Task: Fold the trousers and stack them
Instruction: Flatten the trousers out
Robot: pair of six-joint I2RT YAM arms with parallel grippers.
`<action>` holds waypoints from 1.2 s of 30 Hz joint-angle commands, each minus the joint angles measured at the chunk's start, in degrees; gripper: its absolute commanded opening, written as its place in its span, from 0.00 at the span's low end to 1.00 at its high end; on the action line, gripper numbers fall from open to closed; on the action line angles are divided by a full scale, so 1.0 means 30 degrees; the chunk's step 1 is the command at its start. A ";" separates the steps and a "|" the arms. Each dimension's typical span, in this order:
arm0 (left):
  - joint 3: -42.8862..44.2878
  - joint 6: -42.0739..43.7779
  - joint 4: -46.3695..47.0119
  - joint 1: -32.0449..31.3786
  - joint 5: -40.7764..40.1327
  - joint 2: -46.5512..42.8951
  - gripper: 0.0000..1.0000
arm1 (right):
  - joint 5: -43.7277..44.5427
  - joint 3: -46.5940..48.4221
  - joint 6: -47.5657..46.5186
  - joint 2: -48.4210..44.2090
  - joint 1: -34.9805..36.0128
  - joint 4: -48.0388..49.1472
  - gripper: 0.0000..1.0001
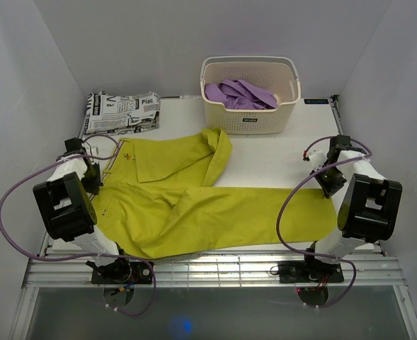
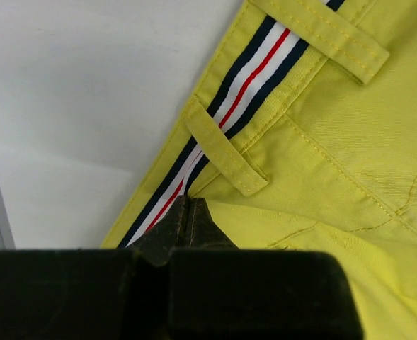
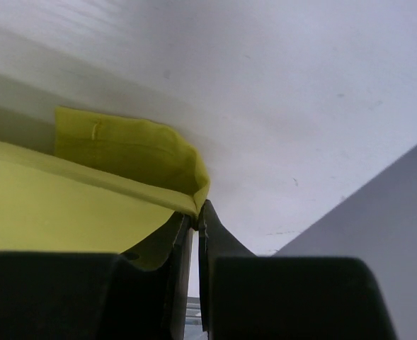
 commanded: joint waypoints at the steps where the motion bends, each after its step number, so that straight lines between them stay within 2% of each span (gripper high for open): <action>1: 0.0848 -0.0211 0.0170 0.0854 -0.1218 -0.0548 0.00 | 0.1825 0.1130 -0.1221 0.0288 -0.1394 0.1578 0.08; 6: 0.1697 -0.0357 -0.0063 0.1060 -0.0956 0.0448 0.00 | 0.1771 0.2857 -0.1869 0.1285 -0.2835 0.1085 0.08; 13: 0.2049 -0.0621 0.0521 0.1089 -0.1597 0.0801 0.00 | -0.0543 0.2892 -0.2016 0.1404 -0.2515 -0.2605 0.08; 16: 0.1991 -0.0796 0.0843 0.1323 -0.2476 0.0656 0.00 | 0.0126 0.1636 -0.2541 0.0848 -0.2543 -0.3165 0.08; 20: 0.1728 -0.0709 0.1428 0.1820 -0.3385 0.0129 0.00 | 0.1738 0.0022 -0.3509 -0.0178 -0.2689 -0.2230 0.08; 25: 0.1844 -0.0183 0.2016 0.2495 -0.4265 -0.0166 0.00 | 0.3113 0.0250 -0.2987 0.0347 -0.2660 -0.1147 0.08; 30: 0.2078 -0.0035 0.1256 0.2584 -0.2774 -0.0253 0.00 | 0.1685 0.3088 -0.0730 0.0935 -0.1085 -0.2606 0.08; 36: 0.2226 0.0199 0.0464 0.2584 -0.1688 -0.0165 0.00 | -0.0363 0.2860 0.1349 -0.0323 0.2578 -0.4567 0.08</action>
